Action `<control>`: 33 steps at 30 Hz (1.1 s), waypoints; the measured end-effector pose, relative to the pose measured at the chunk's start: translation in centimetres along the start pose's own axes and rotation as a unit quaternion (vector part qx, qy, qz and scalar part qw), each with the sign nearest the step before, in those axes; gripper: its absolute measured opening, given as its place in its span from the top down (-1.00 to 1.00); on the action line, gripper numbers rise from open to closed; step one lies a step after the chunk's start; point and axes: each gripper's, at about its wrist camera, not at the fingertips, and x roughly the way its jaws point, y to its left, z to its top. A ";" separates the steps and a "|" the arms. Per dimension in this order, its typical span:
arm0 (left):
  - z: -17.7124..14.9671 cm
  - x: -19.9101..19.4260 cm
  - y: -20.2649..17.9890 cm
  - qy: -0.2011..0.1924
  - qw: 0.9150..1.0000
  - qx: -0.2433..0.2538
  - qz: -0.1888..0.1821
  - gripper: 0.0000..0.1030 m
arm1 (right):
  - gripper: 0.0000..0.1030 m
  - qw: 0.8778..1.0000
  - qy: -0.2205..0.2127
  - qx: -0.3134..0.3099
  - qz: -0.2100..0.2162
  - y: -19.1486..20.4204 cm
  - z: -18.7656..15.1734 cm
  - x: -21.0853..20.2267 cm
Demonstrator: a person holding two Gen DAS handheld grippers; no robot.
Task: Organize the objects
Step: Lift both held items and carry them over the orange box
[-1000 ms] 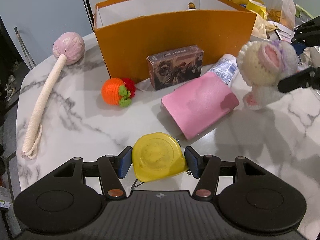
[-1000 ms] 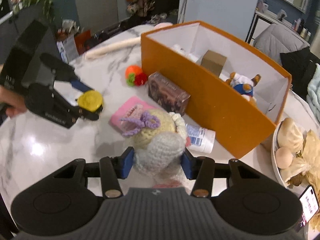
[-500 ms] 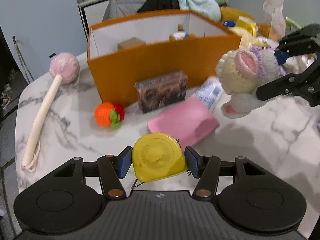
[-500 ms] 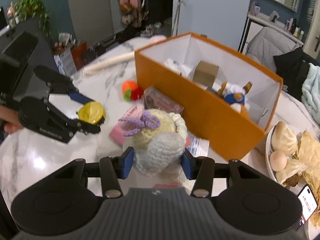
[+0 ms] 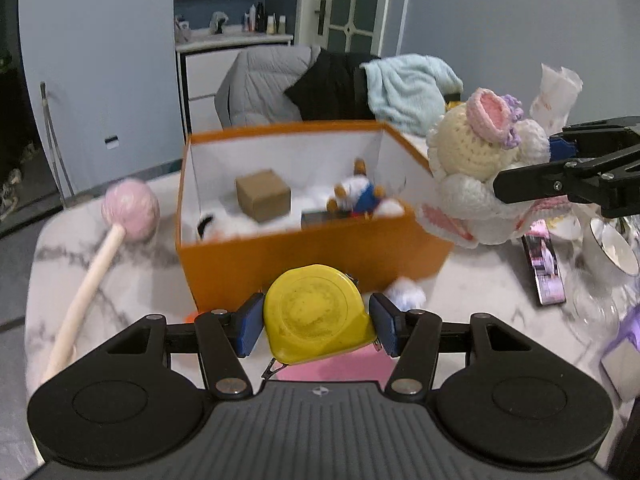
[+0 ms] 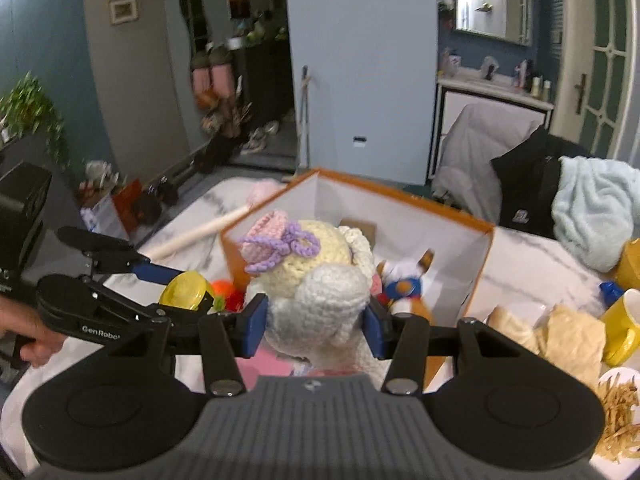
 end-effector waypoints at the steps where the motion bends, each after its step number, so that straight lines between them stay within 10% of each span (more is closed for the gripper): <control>1: 0.6 0.0 -0.1 -0.003 1.000 0.003 0.002 -0.29 | -0.01 1.000 -0.006 0.005 -0.003 -0.3 0.4 -0.2; 15: 7.5 2.0 -1.6 -0.038 0.999 0.026 0.029 -0.29 | -0.01 0.988 -0.096 0.100 -0.064 -5.3 6.7 0.6; 33: 8.5 11.5 -0.9 0.003 0.996 -0.008 0.085 -0.29 | 0.00 0.982 -0.069 0.132 -0.112 -8.8 1.5 11.8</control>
